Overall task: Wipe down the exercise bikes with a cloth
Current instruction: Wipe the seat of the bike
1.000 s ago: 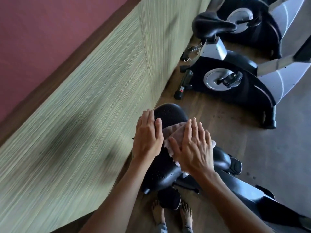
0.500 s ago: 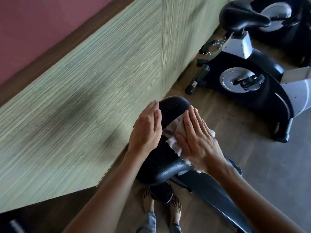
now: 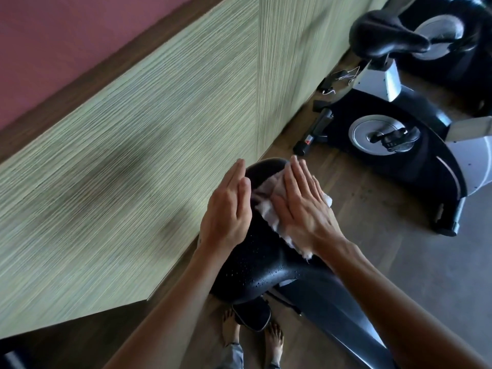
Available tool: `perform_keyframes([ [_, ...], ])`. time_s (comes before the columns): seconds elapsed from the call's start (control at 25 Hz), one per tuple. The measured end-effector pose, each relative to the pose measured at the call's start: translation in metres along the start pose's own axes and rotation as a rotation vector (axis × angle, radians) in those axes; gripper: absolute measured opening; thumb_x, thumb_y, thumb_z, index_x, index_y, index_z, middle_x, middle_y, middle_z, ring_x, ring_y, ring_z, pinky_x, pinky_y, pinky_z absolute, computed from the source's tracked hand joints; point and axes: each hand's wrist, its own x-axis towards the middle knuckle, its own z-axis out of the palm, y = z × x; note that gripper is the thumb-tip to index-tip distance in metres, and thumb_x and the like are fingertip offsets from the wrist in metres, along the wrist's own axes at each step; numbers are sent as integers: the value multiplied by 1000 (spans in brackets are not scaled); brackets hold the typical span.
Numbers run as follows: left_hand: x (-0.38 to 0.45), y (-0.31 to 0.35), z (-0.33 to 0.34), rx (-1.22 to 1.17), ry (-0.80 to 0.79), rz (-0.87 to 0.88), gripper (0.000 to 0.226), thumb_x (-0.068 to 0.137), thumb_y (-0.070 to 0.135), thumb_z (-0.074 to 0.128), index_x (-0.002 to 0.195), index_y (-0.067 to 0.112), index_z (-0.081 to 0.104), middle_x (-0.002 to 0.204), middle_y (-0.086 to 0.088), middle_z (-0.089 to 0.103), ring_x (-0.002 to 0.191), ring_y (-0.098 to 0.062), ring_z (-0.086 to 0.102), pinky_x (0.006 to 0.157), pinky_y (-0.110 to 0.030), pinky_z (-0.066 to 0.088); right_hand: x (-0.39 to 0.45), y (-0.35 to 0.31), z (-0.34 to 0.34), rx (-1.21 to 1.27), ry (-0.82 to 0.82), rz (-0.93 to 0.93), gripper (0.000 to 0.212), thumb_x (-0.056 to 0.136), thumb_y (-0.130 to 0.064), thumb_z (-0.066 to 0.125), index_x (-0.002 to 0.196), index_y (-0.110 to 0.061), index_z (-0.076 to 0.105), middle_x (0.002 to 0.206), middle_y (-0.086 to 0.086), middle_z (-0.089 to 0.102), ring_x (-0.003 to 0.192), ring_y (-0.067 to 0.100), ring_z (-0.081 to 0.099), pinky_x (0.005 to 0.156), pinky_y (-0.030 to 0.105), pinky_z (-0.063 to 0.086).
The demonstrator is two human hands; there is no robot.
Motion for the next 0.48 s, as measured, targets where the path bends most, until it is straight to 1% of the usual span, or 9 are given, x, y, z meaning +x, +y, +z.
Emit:
perform_keyframes([
  [0.04, 0, 0, 1, -9, 19, 20, 55, 110, 30, 24, 152, -2, 40, 157, -14, 43, 149, -15, 37, 121, -40, 35, 20, -11, 1, 16, 17, 70, 69, 107, -47, 19, 161, -5, 7, 169, 12, -3, 156, 19, -11, 128, 40, 0],
  [0.08, 1, -2, 2, -20, 47, 38, 54, 110, 27, 24, 152, -4, 40, 158, -15, 43, 150, -16, 36, 122, -41, 34, 31, -24, 2, -19, 32, 68, 68, 107, -45, 20, 160, -2, 12, 169, 15, 4, 157, 23, -5, 128, 42, 3],
  [0.12, 1, -4, 2, -33, 73, 47, 53, 110, 25, 24, 151, -5, 40, 158, -16, 42, 150, -18, 35, 123, -39, 32, 32, -32, 4, -64, 51, 0, 67, 107, -44, 23, 159, -1, 18, 168, 17, 10, 157, 25, 0, 128, 44, 6],
  [0.16, 1, -5, 1, -45, 94, 52, 54, 110, 25, 24, 150, -7, 40, 158, -17, 42, 150, -19, 35, 123, -36, 30, 24, -32, 5, -117, 52, -116, 66, 108, -42, 27, 158, 0, 21, 168, 17, 12, 157, 25, 2, 127, 45, 8],
  [0.24, 0, -5, 0, -64, 116, 54, 56, 109, 29, 24, 150, -6, 41, 158, -16, 41, 150, -17, 35, 123, -32, 29, -8, -17, 2, -188, -16, -316, 65, 109, -41, 30, 160, -3, 18, 169, 13, 7, 157, 20, -4, 128, 44, 7],
  [0.28, 0, -6, 0, -81, 117, 43, 57, 109, 30, 23, 150, -6, 41, 158, -15, 41, 150, -16, 35, 123, -32, 29, -20, -6, -2, -197, -58, -323, 65, 109, -43, 26, 161, -7, 13, 170, 8, 2, 157, 16, -8, 128, 42, 5],
  [0.36, 0, -5, 0, -113, 135, 39, 57, 109, 29, 22, 149, -6, 42, 157, -15, 43, 150, -16, 36, 123, -34, 31, -9, -2, -7, -113, -59, -164, 68, 106, -49, 17, 162, -11, 8, 170, 4, -5, 155, 11, -14, 128, 37, -3],
  [0.44, 0, -4, 1, -127, 158, 60, 55, 109, 25, 23, 147, -9, 43, 155, -18, 45, 148, -19, 39, 122, -38, 33, 29, -22, -1, -27, 13, 9, 70, 105, -48, 17, 161, -6, 16, 170, 9, 7, 157, 17, -5, 128, 36, -3],
  [0.48, 0, -4, 1, -132, 167, 66, 54, 109, 24, 23, 147, -9, 44, 154, -19, 46, 148, -21, 40, 121, -40, 34, 41, -34, 2, -43, 42, -2, 68, 105, -46, 19, 158, -4, 25, 168, 13, 17, 157, 22, 4, 128, 38, 2],
])
